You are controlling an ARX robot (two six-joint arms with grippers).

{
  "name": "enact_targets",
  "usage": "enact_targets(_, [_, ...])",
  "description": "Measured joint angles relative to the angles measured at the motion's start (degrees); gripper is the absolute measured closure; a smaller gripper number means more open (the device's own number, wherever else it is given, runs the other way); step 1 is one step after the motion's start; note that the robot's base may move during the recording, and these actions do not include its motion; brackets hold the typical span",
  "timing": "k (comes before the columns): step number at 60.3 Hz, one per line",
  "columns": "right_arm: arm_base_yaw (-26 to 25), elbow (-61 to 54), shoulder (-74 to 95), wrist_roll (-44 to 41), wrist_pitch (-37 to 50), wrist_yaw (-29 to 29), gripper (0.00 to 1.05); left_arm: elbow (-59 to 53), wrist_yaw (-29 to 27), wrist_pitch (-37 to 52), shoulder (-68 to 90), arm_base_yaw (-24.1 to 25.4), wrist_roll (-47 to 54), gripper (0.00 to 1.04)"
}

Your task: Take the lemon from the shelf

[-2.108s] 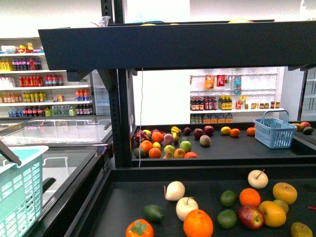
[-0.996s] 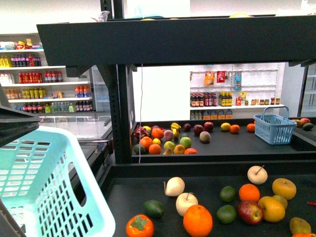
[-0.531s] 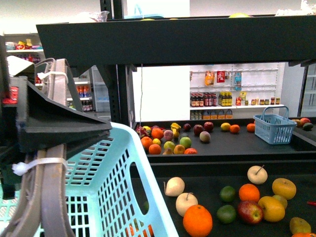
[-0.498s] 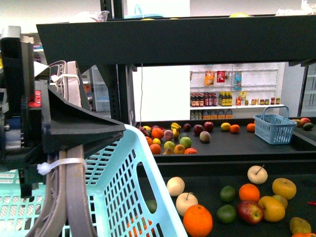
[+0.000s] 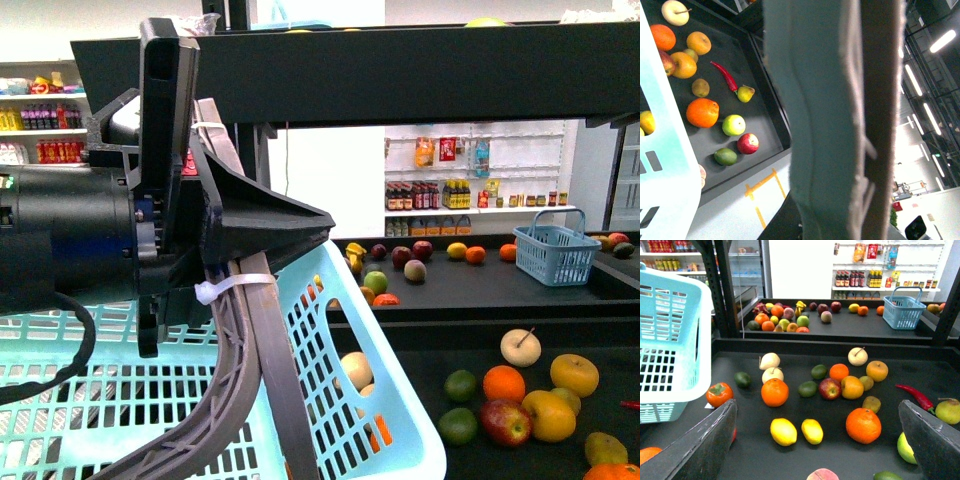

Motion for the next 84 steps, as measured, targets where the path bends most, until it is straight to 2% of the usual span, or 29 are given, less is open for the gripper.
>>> enact_targets(22, [0.00, 0.00, 0.00, 0.00, 0.00, 0.00, 0.07, 1.09, -2.91, 0.42, 2.34, -2.80, 0.00, 0.98])
enact_targets(26, [0.92, 2.03, 3.43, -1.05, -6.58, 4.09, 0.07, 1.11, -3.23, 0.46, 2.51, -2.91, 0.44, 0.98])
enact_targets(31, [0.44, 2.58, 9.22, -1.03, -7.32, 3.56, 0.07, 1.18, -3.32, 0.46, 2.54, -2.95, 0.57, 0.98])
enact_targets(37, [-1.27, 2.67, 18.03, 0.04, -1.84, 1.62, 0.07, 1.18, -3.39, 0.46, 2.56, -3.02, 0.81, 0.98])
enact_targets(46, [-3.85, 6.47, 40.13, 4.17, 12.57, -0.90, 0.07, 1.18, -3.26, 0.48, 2.60, -3.06, 0.83, 0.98])
enact_targets(56, [-2.71, 15.93, 69.72, 8.50, 25.94, -2.36, 0.07, 1.18, -3.32, 0.48, 2.62, -3.08, 0.87, 0.98])
enact_targets(61, [-1.40, 22.12, 86.25, 8.17, 30.64, -1.09, 0.07, 1.18, -3.26, 0.48, 2.62, -3.08, 0.87, 0.98])
enact_targets(70, [-0.52, 34.49, 108.41, 7.82, 31.76, -1.31, 0.07, 1.18, -3.45, 0.48, 2.82, -3.08, 0.87, 0.98])
enact_targets(84, [-0.81, 50.23, 126.79, 2.23, 33.22, -3.65, 0.07, 1.18, -3.28, 0.48, 2.82, -3.08, 0.90, 0.98])
